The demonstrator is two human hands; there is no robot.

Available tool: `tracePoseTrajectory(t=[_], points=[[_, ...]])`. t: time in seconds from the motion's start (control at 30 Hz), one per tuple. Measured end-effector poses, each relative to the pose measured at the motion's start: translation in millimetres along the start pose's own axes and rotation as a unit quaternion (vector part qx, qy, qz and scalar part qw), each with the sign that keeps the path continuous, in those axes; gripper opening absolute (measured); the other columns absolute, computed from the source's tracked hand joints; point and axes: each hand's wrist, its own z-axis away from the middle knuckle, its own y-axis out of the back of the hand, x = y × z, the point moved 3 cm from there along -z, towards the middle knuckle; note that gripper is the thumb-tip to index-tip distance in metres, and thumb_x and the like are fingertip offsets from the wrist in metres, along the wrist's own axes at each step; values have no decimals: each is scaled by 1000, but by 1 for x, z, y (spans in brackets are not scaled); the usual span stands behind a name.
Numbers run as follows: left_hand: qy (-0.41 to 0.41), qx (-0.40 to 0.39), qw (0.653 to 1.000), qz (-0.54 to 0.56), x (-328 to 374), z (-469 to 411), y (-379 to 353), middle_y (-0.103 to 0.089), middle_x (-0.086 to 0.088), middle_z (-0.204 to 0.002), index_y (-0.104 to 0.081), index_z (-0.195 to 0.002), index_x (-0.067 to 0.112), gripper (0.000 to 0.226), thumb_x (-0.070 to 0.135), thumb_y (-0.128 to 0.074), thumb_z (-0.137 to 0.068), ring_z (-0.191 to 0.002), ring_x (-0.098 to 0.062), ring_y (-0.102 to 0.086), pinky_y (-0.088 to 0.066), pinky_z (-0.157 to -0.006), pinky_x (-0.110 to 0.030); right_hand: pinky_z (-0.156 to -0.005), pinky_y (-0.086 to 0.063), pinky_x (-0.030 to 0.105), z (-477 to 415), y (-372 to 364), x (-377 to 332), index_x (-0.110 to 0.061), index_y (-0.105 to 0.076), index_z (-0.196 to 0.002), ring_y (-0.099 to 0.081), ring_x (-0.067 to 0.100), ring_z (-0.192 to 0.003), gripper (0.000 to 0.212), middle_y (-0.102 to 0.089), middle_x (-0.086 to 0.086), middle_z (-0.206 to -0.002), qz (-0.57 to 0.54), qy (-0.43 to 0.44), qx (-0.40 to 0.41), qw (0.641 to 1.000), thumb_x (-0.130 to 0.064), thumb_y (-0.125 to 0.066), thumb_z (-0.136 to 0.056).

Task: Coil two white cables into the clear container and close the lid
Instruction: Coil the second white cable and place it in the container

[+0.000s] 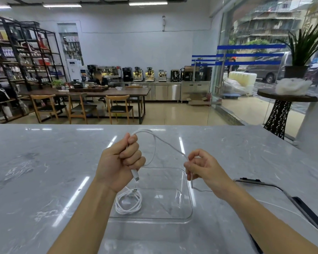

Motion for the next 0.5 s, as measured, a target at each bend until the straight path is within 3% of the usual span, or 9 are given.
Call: tracePoseTrajectory(t=[0.17,0.27,0.33,0.43,0.5], points=[[-50,13,998,31,13,-1,5,-15,7,-50,-58,-61,18,35,29,-39,-88,-41,-9,-11,-22,-38,-16,-53,-49,21,1,-17,11,-15,-48,-84,-57,15,-52,14,-59,-2,-54,-18,-2,1,1000,-7,-59,-86],[-58,21,997,42,17,1,11,-15,7,-50,-58,-62,18,34,29,-39,-88,-42,-9,-11,-23,-39,-16,-41,-43,19,-3,-16,6,-14,-50,-79,-52,11,-43,21,-56,-4,-56,-48,37,84,995,1,-65,-79],[-58,30,997,42,18,3,17,-15,7,-50,-57,-62,18,34,29,-38,-88,-42,-9,-11,-23,-39,-16,-42,-41,15,-6,-12,0,-19,-54,-71,-48,5,-43,23,-54,-8,-53,-14,84,179,980,-2,-69,-76],[-53,34,998,30,16,6,20,-14,7,-50,-55,-63,17,33,28,-37,-89,-41,-9,-10,-22,-39,-16,-51,-40,10,-10,-7,-20,-23,-59,-72,-49,2,-54,19,-55,-13,-64,137,213,295,921,-8,-69,-79],[-56,27,998,28,16,7,21,-15,6,-50,-55,-63,17,33,28,-37,-89,-41,-9,-10,-21,-39,-16,-52,-44,20,-14,-9,-29,-11,-63,-76,-50,5,-56,9,-60,-5,-70,299,300,304,854,-5,-68,-79]])
